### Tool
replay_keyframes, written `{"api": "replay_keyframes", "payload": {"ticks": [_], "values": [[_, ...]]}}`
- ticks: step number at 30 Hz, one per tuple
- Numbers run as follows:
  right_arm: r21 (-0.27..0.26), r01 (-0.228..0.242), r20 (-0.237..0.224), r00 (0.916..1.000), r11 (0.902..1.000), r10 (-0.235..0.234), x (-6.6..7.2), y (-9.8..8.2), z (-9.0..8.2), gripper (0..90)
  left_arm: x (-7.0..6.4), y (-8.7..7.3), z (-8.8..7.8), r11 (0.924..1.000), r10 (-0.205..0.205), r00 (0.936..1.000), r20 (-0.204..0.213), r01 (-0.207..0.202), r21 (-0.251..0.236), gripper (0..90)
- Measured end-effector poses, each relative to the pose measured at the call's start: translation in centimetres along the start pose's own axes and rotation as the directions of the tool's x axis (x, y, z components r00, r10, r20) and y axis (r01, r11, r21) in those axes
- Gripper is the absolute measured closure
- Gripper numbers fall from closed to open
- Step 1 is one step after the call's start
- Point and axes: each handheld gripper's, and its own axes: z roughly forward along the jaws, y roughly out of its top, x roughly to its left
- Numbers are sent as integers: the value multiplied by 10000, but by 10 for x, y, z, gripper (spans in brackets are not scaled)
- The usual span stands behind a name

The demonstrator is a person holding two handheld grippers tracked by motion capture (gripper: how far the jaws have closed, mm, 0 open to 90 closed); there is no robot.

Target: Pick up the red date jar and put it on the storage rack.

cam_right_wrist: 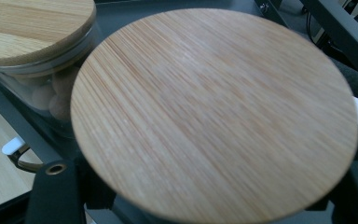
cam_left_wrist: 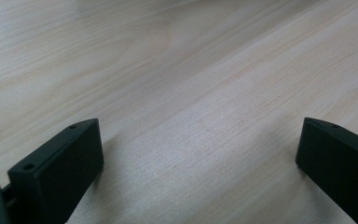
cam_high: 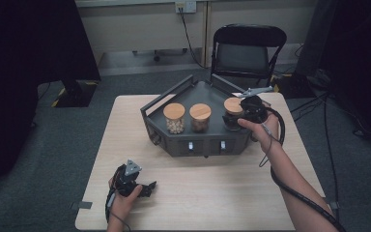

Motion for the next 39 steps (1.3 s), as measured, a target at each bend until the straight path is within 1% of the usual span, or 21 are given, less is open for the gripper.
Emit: {"api": "replay_keyframes", "payload": {"ticks": [21, 26, 32, 39], "values": [[53, 33, -28, 10000, 10000, -33, 1, 2, 11, 257, 0, 0, 0, 10000, -1, 10000, -1, 1, -5, 2], [80, 38, 33, 10000, 10000, -38, 1, 2, 13, 258, 0, 0, 0, 10000, 1, 10000, -1, -1, 1, 2], [131, -26, 15, 10000, 9999, 26, 1, 1, 17, 257, 0, 0, 0, 10000, -3, 10000, 2, 3, -5, 2], [61, -65, 24, 10000, 10000, 65, 1, -1, 19, 258, 0, 0, 0, 10000, -2, 10000, 0, 2, -1, 2]]}}
